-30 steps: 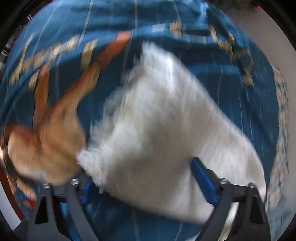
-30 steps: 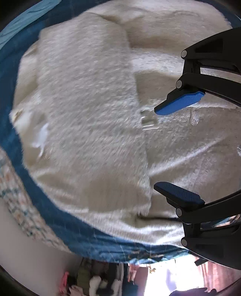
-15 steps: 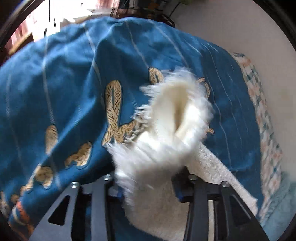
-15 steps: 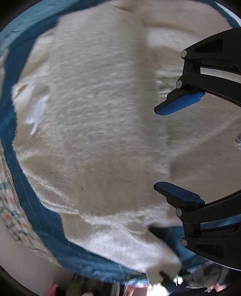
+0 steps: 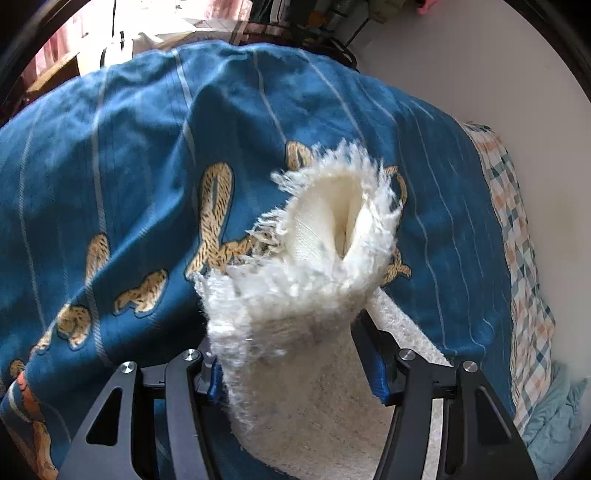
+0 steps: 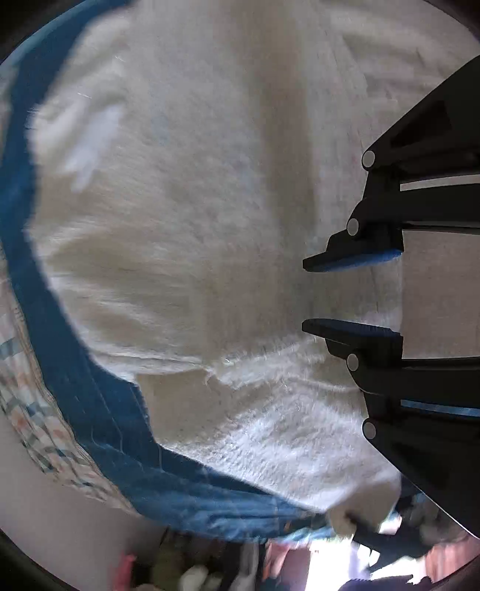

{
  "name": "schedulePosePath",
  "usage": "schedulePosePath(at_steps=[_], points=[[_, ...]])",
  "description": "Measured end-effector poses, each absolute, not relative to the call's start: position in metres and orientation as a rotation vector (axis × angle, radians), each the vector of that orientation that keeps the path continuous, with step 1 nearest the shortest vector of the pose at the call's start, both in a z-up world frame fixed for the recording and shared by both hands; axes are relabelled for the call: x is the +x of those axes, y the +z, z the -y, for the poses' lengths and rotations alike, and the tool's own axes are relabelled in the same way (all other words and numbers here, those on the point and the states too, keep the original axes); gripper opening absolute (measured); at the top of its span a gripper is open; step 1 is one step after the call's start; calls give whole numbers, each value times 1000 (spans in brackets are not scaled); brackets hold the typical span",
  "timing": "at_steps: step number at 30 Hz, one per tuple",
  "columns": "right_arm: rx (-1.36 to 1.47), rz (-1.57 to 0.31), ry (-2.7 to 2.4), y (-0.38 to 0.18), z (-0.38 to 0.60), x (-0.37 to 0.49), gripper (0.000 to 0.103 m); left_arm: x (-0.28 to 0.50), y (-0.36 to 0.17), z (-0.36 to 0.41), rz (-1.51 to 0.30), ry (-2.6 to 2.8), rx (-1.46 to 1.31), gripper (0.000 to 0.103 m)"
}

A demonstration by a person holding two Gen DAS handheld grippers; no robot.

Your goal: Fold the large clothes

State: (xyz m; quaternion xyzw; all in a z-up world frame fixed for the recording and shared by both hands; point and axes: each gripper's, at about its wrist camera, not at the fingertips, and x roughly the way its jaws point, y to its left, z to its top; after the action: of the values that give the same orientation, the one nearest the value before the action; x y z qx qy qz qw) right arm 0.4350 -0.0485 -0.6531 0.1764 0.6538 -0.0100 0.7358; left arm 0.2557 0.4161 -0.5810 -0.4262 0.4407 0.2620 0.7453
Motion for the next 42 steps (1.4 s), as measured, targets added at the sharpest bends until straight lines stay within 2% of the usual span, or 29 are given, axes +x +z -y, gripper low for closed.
schedulePosePath(at_steps=[2,4,5,6,8,9,10,11,18,26,34,38,42], points=[[385,-1527,1,-679,44,435,29,257,-575,-414,-960,592,-908,53],[310,-1512,13,-672,39,438,29,256,-564,-410,-946,610,-876,52],[267,-1509,12,-669,32,440,32,255,-554,-406,-938,638,-827,46],[191,-1485,-19,-659,31,439,38,255,-545,-401,-934,650,-780,37],[52,-1429,-111,-644,29,436,74,256,-525,-388,-931,672,-656,22],[14,-1410,-139,-639,31,434,78,257,-513,-377,-920,678,-581,18],[-16,-1394,-164,-635,34,430,79,258,-503,-370,-912,678,-531,12],[-32,-1392,-179,-634,37,429,79,261,-492,-359,-907,680,-465,11],[6,-1399,-230,-627,92,408,85,269,-420,-264,-824,574,-127,9],[87,-1378,-294,-616,159,404,87,278,-387,-133,-807,303,70,8],[252,-1377,-464,-605,296,366,87,278,-392,50,-906,-53,106,8],[321,-1387,-577,-610,373,338,87,274,-422,153,-999,-219,121,8],[423,-1392,-674,-615,444,304,87,270,-457,223,-1077,-320,163,9]])
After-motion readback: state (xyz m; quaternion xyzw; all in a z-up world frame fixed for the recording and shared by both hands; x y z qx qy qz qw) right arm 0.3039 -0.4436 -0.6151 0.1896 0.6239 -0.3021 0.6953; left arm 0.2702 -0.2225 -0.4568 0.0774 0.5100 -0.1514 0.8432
